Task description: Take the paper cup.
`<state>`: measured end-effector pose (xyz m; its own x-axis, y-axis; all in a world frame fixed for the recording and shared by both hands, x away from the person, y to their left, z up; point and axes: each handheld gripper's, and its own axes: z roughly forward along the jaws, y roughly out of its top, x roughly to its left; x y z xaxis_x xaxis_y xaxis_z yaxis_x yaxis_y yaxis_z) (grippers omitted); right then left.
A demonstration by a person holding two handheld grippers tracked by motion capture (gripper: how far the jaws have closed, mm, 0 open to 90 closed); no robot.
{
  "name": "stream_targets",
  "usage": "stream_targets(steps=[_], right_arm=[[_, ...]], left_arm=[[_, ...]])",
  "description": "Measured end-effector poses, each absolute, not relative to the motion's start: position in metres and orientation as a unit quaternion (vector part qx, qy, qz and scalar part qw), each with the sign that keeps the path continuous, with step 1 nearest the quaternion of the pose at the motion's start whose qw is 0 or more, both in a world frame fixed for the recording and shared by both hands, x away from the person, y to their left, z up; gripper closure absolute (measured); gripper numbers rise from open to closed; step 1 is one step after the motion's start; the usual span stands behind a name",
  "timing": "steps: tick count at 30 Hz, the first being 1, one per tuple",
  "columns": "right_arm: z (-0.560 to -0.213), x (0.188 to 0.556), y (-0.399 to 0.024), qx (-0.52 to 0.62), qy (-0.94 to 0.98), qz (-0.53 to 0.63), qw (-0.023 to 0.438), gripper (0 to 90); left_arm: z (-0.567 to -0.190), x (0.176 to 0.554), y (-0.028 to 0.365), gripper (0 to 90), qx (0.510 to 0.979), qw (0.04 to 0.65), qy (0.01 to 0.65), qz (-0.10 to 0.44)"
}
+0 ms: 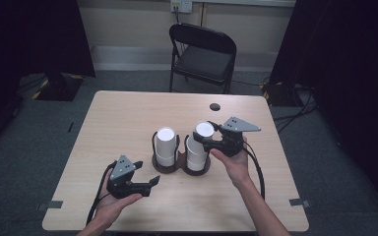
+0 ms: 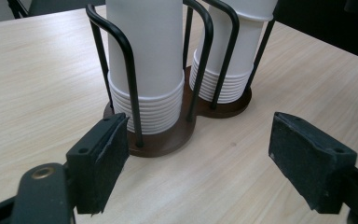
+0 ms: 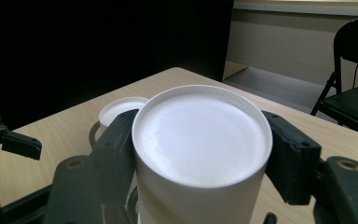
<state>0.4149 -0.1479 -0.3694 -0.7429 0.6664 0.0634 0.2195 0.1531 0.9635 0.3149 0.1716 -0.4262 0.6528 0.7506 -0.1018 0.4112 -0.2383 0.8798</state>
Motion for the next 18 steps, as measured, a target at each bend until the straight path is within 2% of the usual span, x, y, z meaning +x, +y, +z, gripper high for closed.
stream_targets(steps=[12, 18], right_arm=[[-0.361, 0.411, -0.15, 0.298, 0.724, 0.588, 0.204, 34.0], [-0.356, 0.41, -0.152, 0.295, 0.719, 0.595, 0.206, 34.0]], left_arm=[[-0.426, 0.314, 0.169, 22.9, 0.771, 0.485, 0.374, 0.176], [-0.426, 0.315, 0.172, 22.9, 0.768, 0.492, 0.379, 0.16]])
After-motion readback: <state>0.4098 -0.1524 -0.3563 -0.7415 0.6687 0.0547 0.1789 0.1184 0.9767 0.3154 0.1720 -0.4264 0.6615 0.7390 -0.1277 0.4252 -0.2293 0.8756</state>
